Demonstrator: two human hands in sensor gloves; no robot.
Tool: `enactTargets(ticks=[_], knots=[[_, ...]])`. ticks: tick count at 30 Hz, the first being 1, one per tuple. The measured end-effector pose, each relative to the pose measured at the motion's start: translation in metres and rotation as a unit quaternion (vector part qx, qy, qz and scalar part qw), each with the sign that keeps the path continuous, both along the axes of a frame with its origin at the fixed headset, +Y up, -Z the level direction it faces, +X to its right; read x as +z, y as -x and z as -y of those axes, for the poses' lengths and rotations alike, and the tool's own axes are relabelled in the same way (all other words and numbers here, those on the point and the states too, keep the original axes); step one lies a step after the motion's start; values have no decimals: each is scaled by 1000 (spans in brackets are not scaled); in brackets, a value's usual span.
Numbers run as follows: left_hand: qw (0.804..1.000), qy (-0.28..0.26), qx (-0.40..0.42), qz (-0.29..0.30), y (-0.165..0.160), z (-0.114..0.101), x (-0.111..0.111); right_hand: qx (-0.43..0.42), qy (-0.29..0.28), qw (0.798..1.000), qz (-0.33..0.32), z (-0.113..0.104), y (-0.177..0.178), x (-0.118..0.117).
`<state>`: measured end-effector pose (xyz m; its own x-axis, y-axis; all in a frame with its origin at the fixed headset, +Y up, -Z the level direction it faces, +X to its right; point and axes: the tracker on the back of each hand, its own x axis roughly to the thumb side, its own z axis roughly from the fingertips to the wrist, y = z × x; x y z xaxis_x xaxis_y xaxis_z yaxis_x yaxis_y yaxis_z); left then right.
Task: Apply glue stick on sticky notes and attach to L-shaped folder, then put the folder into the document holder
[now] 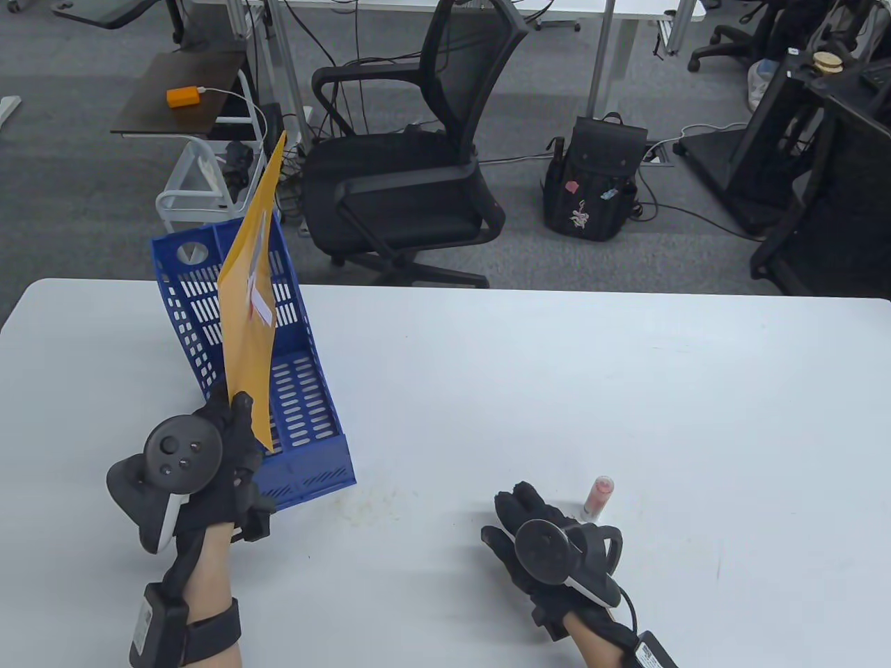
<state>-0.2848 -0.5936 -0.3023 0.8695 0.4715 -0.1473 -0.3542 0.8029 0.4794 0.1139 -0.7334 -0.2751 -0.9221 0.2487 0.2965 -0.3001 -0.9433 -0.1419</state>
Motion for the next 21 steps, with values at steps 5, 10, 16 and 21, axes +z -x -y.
enactTargets(ticks=[5,10,16,21], knots=[[1000,9,24,3,2,18,-15,1,-1,1000,0,0,0,0],[999,20,34,3,3,32,-27,3,-1,1000,-4,0,1,-1],[998,49,43,12,0,47,-37,7,-2,1000,-8,0,3,0],[996,69,45,16,-3,57,-43,7,-4,1000,-8,0,4,0]])
